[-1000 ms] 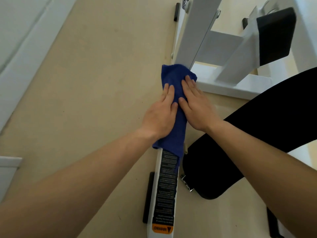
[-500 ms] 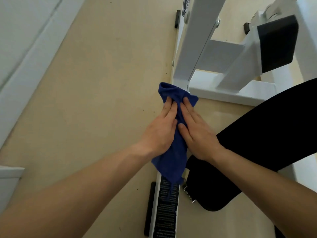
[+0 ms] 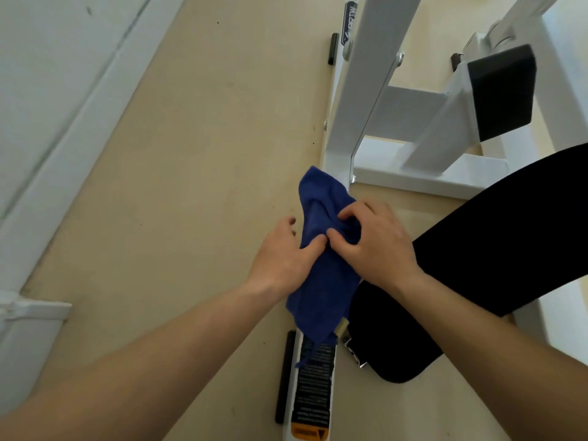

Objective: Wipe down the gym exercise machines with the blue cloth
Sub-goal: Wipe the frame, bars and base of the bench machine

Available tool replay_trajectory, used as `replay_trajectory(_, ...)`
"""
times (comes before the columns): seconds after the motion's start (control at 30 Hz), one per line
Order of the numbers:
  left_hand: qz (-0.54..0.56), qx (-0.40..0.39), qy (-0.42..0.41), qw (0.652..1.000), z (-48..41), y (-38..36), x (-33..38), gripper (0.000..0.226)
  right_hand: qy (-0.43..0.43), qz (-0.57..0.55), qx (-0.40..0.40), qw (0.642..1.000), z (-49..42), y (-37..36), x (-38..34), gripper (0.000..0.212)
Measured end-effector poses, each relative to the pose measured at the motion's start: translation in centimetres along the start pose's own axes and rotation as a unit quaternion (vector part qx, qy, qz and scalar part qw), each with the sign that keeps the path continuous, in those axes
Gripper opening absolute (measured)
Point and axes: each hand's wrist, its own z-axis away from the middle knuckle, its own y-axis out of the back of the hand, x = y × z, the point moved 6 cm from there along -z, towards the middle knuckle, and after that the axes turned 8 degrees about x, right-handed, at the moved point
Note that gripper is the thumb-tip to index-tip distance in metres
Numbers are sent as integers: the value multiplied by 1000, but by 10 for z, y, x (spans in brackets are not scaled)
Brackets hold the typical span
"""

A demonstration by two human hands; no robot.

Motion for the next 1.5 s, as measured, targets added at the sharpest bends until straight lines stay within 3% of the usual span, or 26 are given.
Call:
replay_trajectory(0.07, -11, -45, 40, 998, 5, -3, -5, 66, -18, 32, -7, 999, -14, 9, -5, 34)
replay_trajectory(0.13, -37, -34, -3, 999, 5, 5, 8, 38, 45, 69, -38, 996, -30, 14, -18, 51)
replay_trajectory(0.2, -59, -6, -74, 996, 5, 18, 29, 23, 124, 102, -147, 976, -41, 10, -30, 83)
replay_trajectory(0.23, -61, -1, -110, 992, 6, 23, 40, 24, 152, 120, -200, 960, -43, 7, -36, 88)
replay_trajectory(0.3, -54, -4, -173, 983, 9, 33, 58, 28, 187, 141, -257, 938, -45, 6, -44, 65)
replay_trajectory(0.37, -64, -4, -214, 975, 13, 43, 70, 30, 183, 114, -262, 941, -46, 16, -47, 36)
replay_trajectory(0.47, -127, -10, -247, 961, 13, 57, 81, 32, 81, 17, -245, 966, -46, 44, -37, 13)
replay_trajectory(0.6, -136, -71, -215, 965, 5, 77, 95, 22, -14, -80, -179, 981, -45, 90, -25, 23)
replay_trajectory(0.67, -134, -52, -227, 963, -1, 91, 113, 18, -37, -134, -140, 980, -49, 113, -23, 27)
replay_trajectory(0.83, -23, 81, -290, 953, -15, 131, 201, 17, -60, -268, -58, 960, -70, 161, -41, 12)
replay_trajectory(1.0, 64, 223, -351, 907, -18, 152, 291, 15, -79, -311, 180, 930, -126, 212, -52, 24)
replay_trajectory(1.07, 74, 261, -347, 898, -23, 148, 311, 14, -86, -324, 206, 919, -151, 220, -54, 23)
replay_trajectory(1.17, 54, 347, -308, 884, -31, 140, 315, 20, -99, -281, 196, 934, -174, 210, -54, 17)
replay_trajectory(1.23, 66, 408, -247, 876, -30, 142, 305, 30, -149, -265, 229, 925, -171, 210, -50, 33)
replay_trajectory(1.27, 94, 410, -239, 875, -30, 141, 301, 30, -170, -273, 263, 910, -167, 211, -47, 42)
replay_trajectory(1.33, 152, 341, -275, 886, -27, 127, 303, 15, -142, -351, 283, 881, -160, 206, -53, 34)
replay_trajectory(1.43, 175, 218, -318, 906, -17, 102, 305, 30, -42, -463, 193, 864, -156, 183, -79, 31)
replay_trajectory(1.5, 128, 175, -365, 905, -14, 95, 308, 36, -7, -462, 169, 871, -160, 173, -83, 33)
